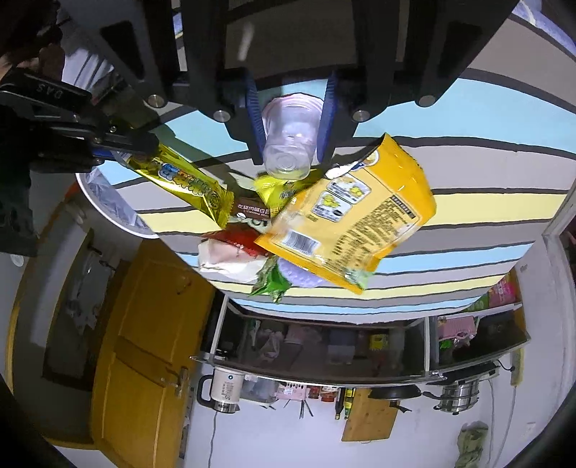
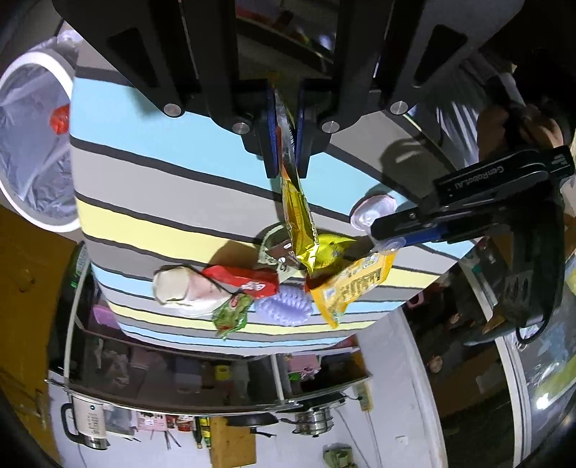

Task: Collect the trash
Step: 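Grasp a clear plastic cup with the left tool while the right tool grasps a yellow wrapper, then carry the cup and yellow wrapper over the bin and open both tools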

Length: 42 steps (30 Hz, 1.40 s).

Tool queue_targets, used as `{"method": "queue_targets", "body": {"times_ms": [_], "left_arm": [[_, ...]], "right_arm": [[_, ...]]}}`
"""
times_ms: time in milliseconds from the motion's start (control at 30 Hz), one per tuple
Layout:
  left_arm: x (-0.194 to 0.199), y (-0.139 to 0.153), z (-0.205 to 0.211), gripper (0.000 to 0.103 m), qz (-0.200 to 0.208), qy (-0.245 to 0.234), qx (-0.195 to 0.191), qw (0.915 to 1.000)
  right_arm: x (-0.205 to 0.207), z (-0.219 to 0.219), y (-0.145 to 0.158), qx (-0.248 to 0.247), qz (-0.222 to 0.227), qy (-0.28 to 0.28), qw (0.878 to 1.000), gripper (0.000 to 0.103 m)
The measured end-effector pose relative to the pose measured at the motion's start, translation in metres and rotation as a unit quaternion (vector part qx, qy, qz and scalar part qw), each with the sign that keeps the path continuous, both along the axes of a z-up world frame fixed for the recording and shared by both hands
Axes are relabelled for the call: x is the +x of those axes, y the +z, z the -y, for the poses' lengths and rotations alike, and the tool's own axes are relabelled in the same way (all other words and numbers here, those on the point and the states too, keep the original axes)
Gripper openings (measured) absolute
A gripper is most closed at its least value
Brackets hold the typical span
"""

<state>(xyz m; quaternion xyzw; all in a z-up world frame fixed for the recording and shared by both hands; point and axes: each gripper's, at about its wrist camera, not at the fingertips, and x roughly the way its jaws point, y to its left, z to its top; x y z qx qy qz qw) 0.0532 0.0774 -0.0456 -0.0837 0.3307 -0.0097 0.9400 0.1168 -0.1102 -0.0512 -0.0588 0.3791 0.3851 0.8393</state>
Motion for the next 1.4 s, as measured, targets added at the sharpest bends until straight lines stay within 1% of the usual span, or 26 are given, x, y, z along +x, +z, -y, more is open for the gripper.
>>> {"method": "queue_targets", "body": {"times_ms": [367, 600, 700, 1133, 1400], "left_arm": [[-0.007, 0.027, 0.017, 0.029, 0.031, -0.019, -0.002, 0.9994], [-0.002, 0.041, 0.031, 0.029, 0.044, -0.036, -0.006, 0.9984], [0.001, 0.046, 0.037, 0.029, 0.048, -0.044, -0.005, 0.9979], [0.014, 0.056, 0.062, 0.029, 0.055, -0.074, -0.002, 0.9957], [0.034, 0.059, 0.091, 0.029, 0.058, -0.104, -0.005, 0.9928]], "right_arm": [[-0.006, 0.024, 0.018, 0.019, 0.021, -0.033, 0.999, 0.009], [-0.01, 0.039, 0.028, 0.027, 0.029, -0.052, 0.998, 0.009], [-0.012, 0.045, 0.031, 0.032, 0.029, -0.052, 0.998, 0.009], [-0.008, 0.063, 0.037, 0.035, 0.033, -0.081, 0.996, 0.009], [-0.002, 0.089, 0.041, 0.031, 0.039, -0.123, 0.991, 0.009]]}}
